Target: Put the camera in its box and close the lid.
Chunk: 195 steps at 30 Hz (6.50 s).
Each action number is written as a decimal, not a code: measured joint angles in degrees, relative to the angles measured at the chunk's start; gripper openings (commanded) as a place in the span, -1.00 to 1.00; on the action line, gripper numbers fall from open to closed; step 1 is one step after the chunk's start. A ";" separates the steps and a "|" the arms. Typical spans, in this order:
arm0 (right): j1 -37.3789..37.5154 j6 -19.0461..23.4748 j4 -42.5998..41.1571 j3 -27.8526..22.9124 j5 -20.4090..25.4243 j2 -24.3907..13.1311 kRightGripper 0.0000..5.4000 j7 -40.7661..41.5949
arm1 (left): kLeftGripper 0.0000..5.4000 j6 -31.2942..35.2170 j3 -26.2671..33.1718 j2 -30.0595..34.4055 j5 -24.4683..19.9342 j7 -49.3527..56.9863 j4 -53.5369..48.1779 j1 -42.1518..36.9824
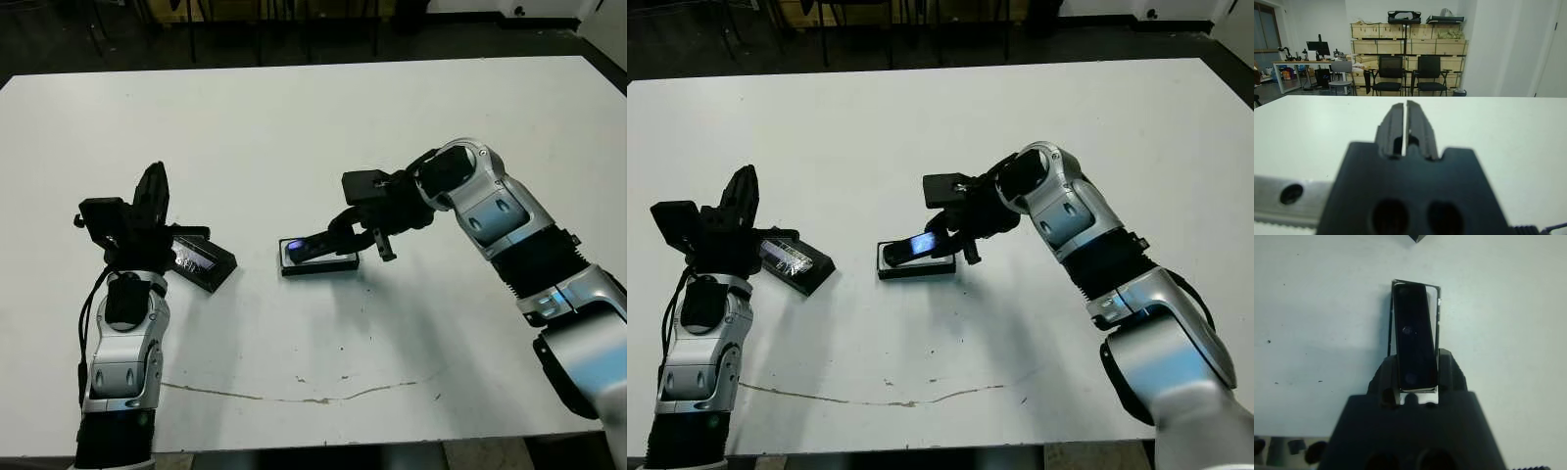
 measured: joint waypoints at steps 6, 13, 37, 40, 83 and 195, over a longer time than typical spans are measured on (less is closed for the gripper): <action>0.05 4.12 -1.25 -3.15 2.52 -0.05 -0.79 -1.21 | -1.00 -0.03 -0.05 -0.01 0.03 0.02 0.29 0.00; 0.02 6.42 -3.74 -3.99 3.53 -0.89 -0.79 -1.31 | -1.00 -0.02 -0.11 -0.02 0.08 0.05 0.29 0.00; 0.04 5.78 -2.51 -1.04 1.30 -1.70 -0.79 -2.10 | -1.00 -0.32 -0.09 -0.03 0.28 0.01 0.32 0.00; 0.15 5.77 -2.69 -0.42 1.15 -1.74 -0.79 -2.09 | -1.00 -0.33 -0.08 -0.03 0.27 0.01 0.32 0.00; 2.30 -3.01 -1.63 1.50 -0.22 -2.15 -0.79 -2.29 | -1.00 -0.67 -0.10 -0.11 0.18 0.16 0.32 0.13; 43.73 -4.04 -35.94 -35.75 23.11 0.14 -1.00 -45.61 | -1.00 36.72 -0.62 50.79 -11.49 -42.53 -12.89 11.65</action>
